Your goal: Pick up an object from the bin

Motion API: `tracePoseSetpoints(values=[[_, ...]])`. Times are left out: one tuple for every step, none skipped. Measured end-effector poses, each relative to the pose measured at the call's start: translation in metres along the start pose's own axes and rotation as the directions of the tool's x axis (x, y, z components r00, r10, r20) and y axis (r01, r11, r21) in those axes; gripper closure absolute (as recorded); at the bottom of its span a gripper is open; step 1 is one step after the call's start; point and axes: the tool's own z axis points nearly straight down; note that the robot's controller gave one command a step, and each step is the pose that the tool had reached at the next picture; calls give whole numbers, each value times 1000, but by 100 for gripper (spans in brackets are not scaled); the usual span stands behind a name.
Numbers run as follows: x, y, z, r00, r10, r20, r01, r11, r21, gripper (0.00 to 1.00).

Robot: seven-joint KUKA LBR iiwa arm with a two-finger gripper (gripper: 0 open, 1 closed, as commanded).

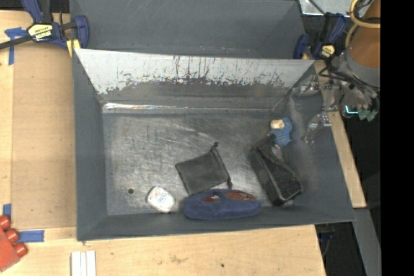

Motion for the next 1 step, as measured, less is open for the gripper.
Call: tracePoseSetpoints(values=[[34,60,106,967,254,9,-254,967,-2,0]])
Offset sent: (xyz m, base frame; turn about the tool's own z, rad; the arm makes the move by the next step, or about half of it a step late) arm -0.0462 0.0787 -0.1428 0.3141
